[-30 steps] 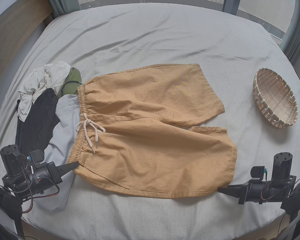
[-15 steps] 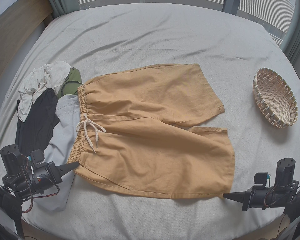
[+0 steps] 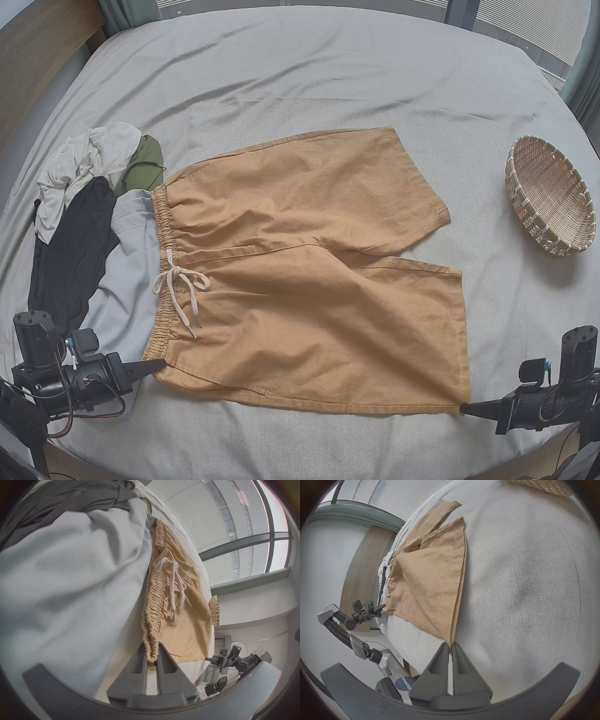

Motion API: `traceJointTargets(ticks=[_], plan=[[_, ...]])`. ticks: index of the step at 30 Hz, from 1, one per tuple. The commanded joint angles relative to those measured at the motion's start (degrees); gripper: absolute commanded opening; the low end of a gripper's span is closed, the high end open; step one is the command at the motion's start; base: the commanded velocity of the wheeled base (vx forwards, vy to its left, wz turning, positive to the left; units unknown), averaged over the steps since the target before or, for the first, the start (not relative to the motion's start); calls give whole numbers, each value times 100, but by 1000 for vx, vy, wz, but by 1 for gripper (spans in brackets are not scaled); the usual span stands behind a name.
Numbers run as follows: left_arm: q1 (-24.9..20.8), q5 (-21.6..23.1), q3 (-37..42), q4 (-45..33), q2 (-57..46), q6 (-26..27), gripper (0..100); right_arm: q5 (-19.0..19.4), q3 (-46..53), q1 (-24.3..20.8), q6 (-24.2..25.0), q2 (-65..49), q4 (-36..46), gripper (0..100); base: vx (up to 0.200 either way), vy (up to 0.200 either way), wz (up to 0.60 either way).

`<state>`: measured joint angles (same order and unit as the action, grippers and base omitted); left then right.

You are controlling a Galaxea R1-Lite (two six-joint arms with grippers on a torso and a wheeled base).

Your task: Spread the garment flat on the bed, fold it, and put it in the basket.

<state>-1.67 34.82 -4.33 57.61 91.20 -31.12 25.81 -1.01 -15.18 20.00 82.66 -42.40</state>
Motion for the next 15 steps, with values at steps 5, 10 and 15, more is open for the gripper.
traceJointTargets(ticks=[5, 10, 15], plan=[[9, 8, 152, -127, 47, 124, 0, 3, 92, 15, -49, -137, 294, 0, 0, 0, 0], [26, 8, 152, -312, 56, 265, 0, -6, 92, 24, -111, -172, 557, 0, 0, 0, 0], [35, 8, 160, -382, 47, 282, 0, -6, 92, 85, -164, -242, 628, 0, 0, 0, 0]])
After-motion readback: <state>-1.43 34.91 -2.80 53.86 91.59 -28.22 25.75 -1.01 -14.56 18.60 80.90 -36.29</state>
